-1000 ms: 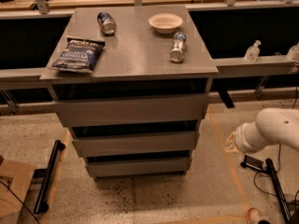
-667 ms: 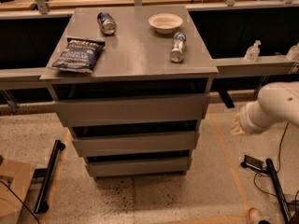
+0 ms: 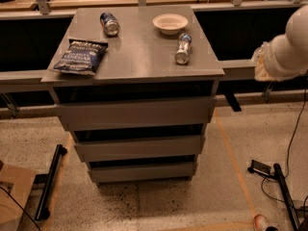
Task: Close bottom drawer
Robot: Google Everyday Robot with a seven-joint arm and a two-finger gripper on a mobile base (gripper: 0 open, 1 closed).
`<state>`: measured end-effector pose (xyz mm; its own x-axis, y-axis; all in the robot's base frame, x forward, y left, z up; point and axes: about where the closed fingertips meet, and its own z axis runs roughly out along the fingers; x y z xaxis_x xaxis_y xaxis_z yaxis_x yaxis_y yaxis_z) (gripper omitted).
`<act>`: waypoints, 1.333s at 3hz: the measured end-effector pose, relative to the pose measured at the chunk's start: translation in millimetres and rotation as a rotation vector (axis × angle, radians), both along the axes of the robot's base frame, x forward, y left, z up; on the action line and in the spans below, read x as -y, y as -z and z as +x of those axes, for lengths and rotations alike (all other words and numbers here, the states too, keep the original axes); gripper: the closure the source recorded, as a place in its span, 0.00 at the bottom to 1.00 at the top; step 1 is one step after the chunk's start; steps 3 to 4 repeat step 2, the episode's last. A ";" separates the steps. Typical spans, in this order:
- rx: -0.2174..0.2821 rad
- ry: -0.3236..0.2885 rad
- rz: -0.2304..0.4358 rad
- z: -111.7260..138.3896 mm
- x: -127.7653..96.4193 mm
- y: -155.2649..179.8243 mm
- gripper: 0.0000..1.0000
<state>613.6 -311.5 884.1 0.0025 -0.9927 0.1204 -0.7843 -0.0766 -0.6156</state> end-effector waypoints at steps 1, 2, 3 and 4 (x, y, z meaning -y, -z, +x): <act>0.211 -0.156 -0.077 -33.8 -59.4 -109.3 1.00; 0.331 -0.224 -0.142 -52.7 -75.5 -161.5 0.81; 0.331 -0.224 -0.142 -52.7 -75.5 -161.5 0.81; 0.331 -0.224 -0.142 -52.7 -75.5 -161.5 0.81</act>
Offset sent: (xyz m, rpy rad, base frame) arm -0.0238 0.0473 0.0932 -0.0639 -0.1725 0.1190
